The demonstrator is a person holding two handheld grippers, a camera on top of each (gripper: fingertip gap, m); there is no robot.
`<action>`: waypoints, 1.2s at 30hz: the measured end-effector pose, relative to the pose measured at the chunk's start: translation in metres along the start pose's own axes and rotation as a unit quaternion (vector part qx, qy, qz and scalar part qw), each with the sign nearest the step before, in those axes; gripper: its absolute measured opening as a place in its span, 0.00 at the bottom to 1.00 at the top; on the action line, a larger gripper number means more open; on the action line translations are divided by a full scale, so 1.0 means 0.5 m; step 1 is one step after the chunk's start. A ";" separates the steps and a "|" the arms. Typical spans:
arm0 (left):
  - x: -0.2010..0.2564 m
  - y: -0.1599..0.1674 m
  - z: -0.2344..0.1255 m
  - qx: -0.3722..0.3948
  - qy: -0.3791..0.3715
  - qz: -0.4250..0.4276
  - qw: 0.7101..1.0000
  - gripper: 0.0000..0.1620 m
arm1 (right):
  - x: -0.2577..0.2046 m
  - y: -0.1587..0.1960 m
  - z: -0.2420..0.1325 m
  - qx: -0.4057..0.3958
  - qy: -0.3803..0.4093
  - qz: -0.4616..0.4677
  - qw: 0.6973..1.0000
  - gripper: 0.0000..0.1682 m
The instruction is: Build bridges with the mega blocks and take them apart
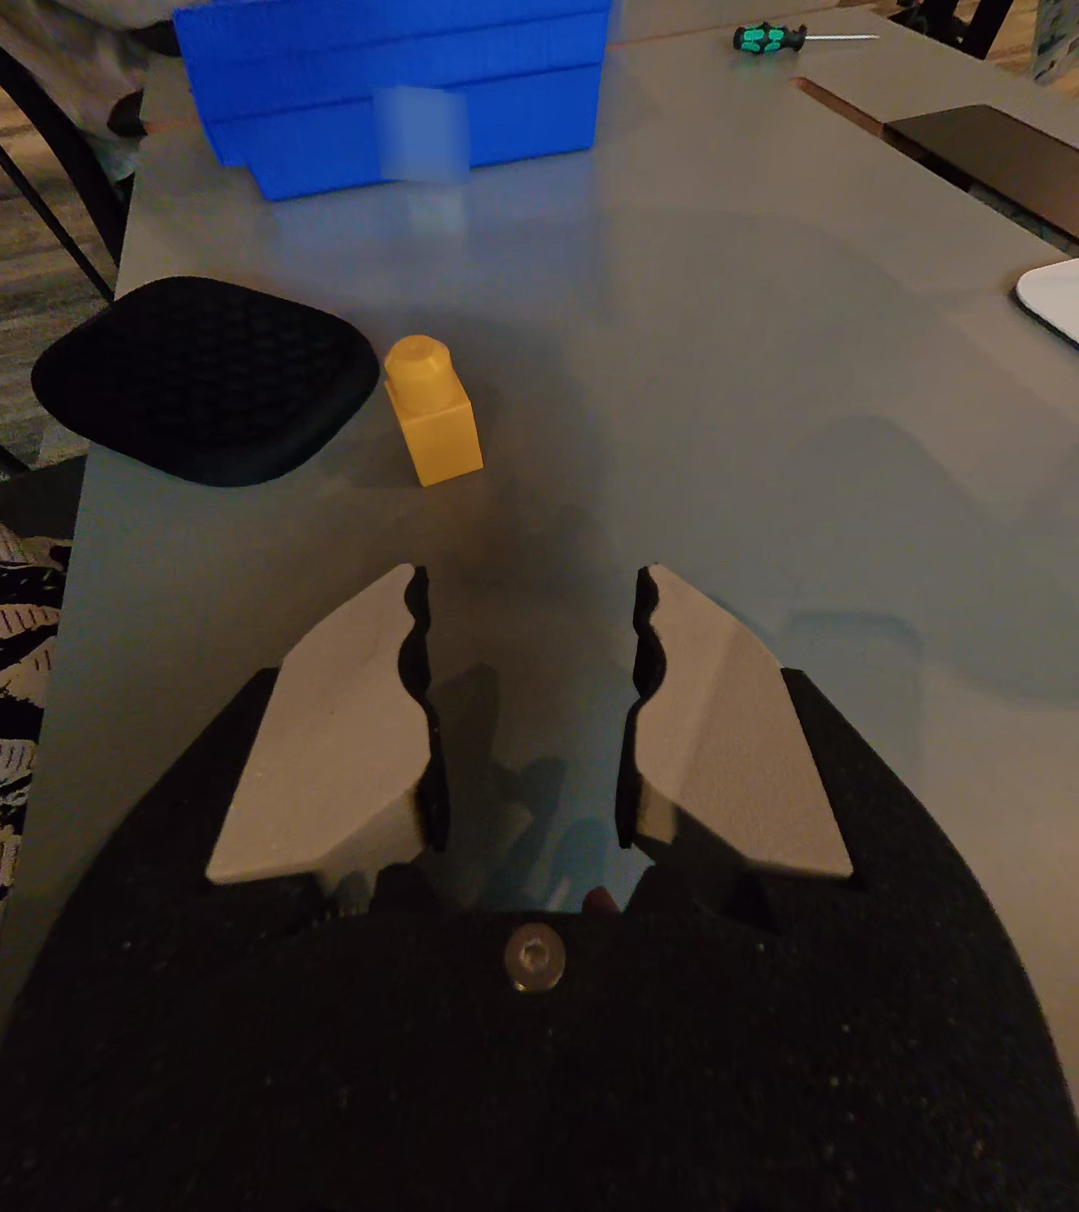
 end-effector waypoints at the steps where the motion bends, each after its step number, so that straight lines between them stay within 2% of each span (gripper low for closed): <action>1: -0.021 0.029 -0.006 -0.007 -0.012 -0.007 1.000 0.40 | 0.000 0.000 0.001 0.000 0.000 0.000 1.000 0.36; 4: -0.053 0.111 0.000 -0.041 -0.002 -0.012 0.999 0.38 | 0.000 0.002 0.002 -0.004 0.001 -0.001 1.000 0.36; 8: -0.057 0.199 0.037 -0.096 0.049 0.035 0.994 0.38 | 0.003 0.004 0.004 -0.004 0.001 0.007 1.000 0.36; 14: -0.065 0.266 0.105 -0.145 0.075 0.101 0.981 0.33 | 0.007 0.011 0.008 -0.012 0.003 0.011 1.000 0.36; 18: -0.077 0.293 0.141 -0.169 0.074 0.135 0.974 0.28 | 0.010 0.015 0.010 -0.016 0.004 0.017 1.000 0.36; 26: -0.066 0.320 0.175 -0.188 0.109 0.150 0.965 0.26 | 0.018 0.019 0.011 -0.019 0.010 0.026 0.999 0.36; 31: -0.066 0.326 0.188 -0.182 0.116 0.154 0.964 0.22 | 0.018 0.020 0.011 -0.021 0.010 0.028 0.999 0.36; 32: -0.066 0.327 0.190 -0.181 0.117 0.155 0.964 0.18 | 0.019 0.020 0.012 -0.021 0.010 0.029 0.999 0.35; 36: -0.071 0.322 0.189 -0.166 0.111 0.152 0.968 0.18 | 0.019 0.022 0.013 -0.024 0.009 0.031 0.999 0.35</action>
Point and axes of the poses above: each gripper's, where its closed fingertips meet, z out along the fingers, y out of its underside, x = y × z across the jaws, the point moved 4 cm from there along -z, back along the fingers, and after that the axes turned 1 degree about -y, right-handed, at the moved point
